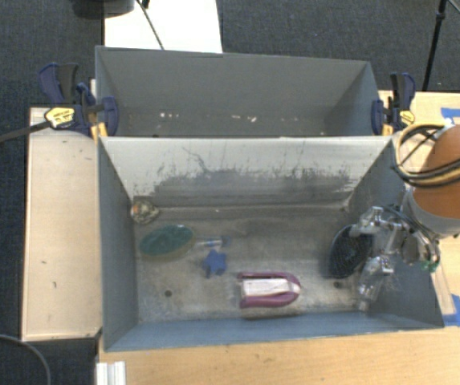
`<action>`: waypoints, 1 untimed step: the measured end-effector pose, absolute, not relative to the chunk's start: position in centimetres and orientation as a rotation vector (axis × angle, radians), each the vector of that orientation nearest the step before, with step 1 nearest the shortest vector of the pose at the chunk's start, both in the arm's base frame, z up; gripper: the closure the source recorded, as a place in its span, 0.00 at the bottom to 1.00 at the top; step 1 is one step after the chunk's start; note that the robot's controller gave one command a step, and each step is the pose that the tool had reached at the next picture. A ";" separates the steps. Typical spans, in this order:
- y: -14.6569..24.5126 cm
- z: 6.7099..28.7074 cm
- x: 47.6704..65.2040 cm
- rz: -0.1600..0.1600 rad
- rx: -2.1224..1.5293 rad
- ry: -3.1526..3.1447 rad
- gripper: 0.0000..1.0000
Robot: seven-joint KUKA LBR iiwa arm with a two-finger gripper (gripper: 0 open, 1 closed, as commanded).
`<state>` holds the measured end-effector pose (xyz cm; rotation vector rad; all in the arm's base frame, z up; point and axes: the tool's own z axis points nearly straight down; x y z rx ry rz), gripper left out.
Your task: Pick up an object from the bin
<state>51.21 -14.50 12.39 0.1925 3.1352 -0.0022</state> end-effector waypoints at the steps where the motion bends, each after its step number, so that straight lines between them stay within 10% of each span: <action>1: -13.2 8.7 53.1 0.035 -0.283 3.099 0.00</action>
Offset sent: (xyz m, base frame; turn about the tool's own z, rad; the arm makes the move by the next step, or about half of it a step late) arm 0.0064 -0.0043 -0.0473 -0.3045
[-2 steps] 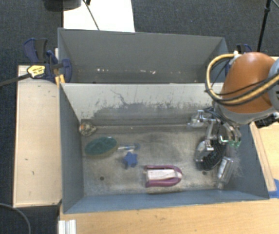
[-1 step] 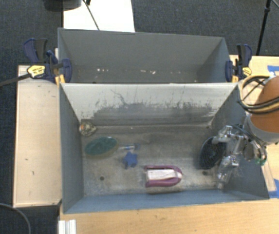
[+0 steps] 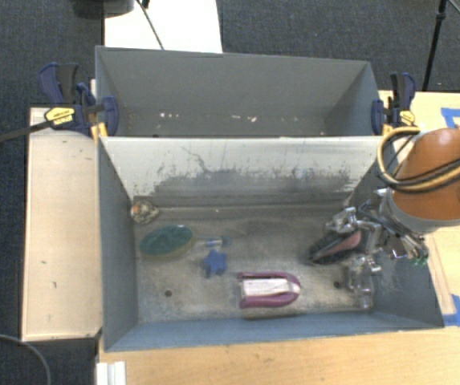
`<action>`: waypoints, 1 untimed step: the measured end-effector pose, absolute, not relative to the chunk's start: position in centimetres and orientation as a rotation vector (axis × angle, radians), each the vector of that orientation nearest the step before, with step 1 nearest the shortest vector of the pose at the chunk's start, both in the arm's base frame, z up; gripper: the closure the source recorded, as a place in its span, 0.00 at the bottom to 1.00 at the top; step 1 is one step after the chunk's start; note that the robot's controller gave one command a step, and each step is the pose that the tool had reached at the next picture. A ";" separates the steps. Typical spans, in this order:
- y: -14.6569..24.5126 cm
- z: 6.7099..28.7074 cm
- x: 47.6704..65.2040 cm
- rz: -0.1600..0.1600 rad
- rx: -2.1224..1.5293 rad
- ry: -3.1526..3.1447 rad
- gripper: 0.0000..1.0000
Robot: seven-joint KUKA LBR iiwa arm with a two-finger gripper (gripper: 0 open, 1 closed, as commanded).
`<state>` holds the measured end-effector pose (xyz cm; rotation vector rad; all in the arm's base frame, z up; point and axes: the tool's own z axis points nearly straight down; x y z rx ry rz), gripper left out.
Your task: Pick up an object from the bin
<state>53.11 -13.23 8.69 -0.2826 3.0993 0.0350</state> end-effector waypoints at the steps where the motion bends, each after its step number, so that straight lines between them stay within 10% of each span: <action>1: -14.5 8.1 52.4 0.007 -0.285 3.116 1.00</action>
Offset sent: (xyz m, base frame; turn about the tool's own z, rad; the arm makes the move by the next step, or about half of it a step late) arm 0.0000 0.0000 0.0000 0.0000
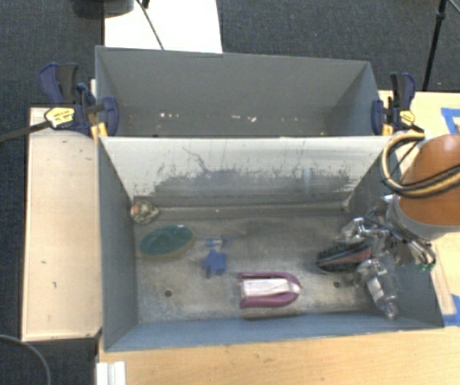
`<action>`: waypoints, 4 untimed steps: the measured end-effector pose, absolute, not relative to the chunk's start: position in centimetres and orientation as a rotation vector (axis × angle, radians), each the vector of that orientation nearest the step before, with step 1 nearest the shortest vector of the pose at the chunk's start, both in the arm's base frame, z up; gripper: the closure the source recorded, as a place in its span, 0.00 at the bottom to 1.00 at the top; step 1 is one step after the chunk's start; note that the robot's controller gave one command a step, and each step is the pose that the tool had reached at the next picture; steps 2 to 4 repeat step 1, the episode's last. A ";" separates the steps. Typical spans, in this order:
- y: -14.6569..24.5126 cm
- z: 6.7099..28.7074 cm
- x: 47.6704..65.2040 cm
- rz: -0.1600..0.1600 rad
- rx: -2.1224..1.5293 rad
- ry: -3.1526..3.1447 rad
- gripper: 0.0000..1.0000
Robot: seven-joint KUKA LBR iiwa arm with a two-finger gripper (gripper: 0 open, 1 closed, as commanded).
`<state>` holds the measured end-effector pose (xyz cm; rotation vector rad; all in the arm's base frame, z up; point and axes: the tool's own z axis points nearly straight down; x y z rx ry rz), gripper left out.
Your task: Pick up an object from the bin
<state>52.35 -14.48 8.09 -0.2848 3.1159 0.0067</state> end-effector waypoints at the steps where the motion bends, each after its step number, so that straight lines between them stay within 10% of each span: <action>1: -13.3 25.3 52.2 -0.006 -0.722 3.048 1.00; 4: -13.3 25.3 52.2 -0.006 -0.722 3.048 1.00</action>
Offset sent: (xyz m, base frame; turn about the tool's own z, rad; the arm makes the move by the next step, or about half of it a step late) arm -0.0039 0.0118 0.1681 -0.2835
